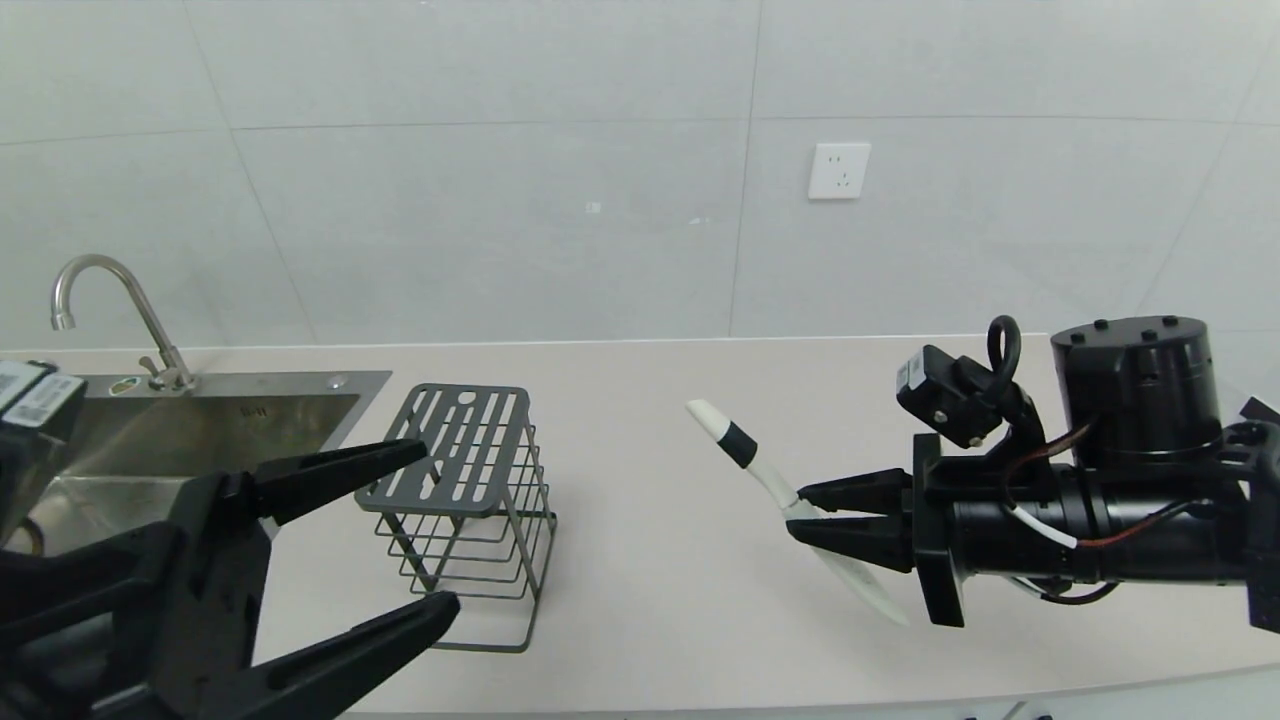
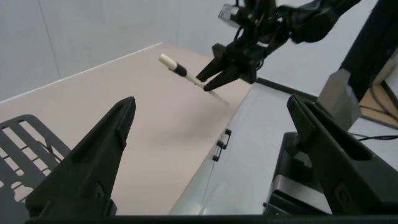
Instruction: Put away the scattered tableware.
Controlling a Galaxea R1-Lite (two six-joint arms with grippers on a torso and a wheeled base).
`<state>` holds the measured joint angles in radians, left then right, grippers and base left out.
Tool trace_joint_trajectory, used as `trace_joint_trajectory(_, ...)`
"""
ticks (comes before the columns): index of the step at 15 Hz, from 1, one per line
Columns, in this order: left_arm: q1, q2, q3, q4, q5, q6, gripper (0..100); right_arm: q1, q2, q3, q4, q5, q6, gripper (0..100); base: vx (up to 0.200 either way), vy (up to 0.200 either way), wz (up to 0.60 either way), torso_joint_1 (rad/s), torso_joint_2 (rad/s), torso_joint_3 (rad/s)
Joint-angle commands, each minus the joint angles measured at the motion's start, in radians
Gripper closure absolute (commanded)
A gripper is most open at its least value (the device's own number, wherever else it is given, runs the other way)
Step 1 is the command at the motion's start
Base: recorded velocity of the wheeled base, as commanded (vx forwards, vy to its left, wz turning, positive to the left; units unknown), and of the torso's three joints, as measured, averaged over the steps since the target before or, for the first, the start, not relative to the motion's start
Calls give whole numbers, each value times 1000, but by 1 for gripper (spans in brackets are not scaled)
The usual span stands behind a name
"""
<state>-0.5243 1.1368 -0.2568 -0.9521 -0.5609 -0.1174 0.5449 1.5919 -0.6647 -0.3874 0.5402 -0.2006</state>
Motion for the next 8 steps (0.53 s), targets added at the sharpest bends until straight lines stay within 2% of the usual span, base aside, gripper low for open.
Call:
trace_joint_trajectory(1, -2, 146, -62, -19, 1, 27, 0, 1, 5, -1, -1, 10, 0, 100, 0, 0, 0, 0, 0, 0)
trace_joint_trajectory(3, -2, 198, -96, -39, 1, 25, 0, 1, 5, -1, -1, 12, 0, 100, 0, 0, 0, 0, 0, 0)
trace_joint_trajectory(5, -42, 343, -150, -129, 2, 12, 0, 10, 5, -7, -2, 35, 3, 100, 0, 0, 0, 0, 0, 0)
trace_joint_trajectory(6, -51, 393, -157, -192, 2, -18, 0, 23, 5, -19, -2, 35, 10, 100, 0, 0, 0, 0, 0, 0)
trace_joint_trajectory(7, -59, 431, -157, -269, 2, -70, 0, 24, 5, -33, -2, 35, 12, 100, 0, 0, 0, 0, 0, 0)
trace_joint_trajectory(8, -65, 454, -157, -312, 2, -108, 0, 24, 5, -38, -2, 35, 12, 100, 0, 0, 0, 0, 0, 0)
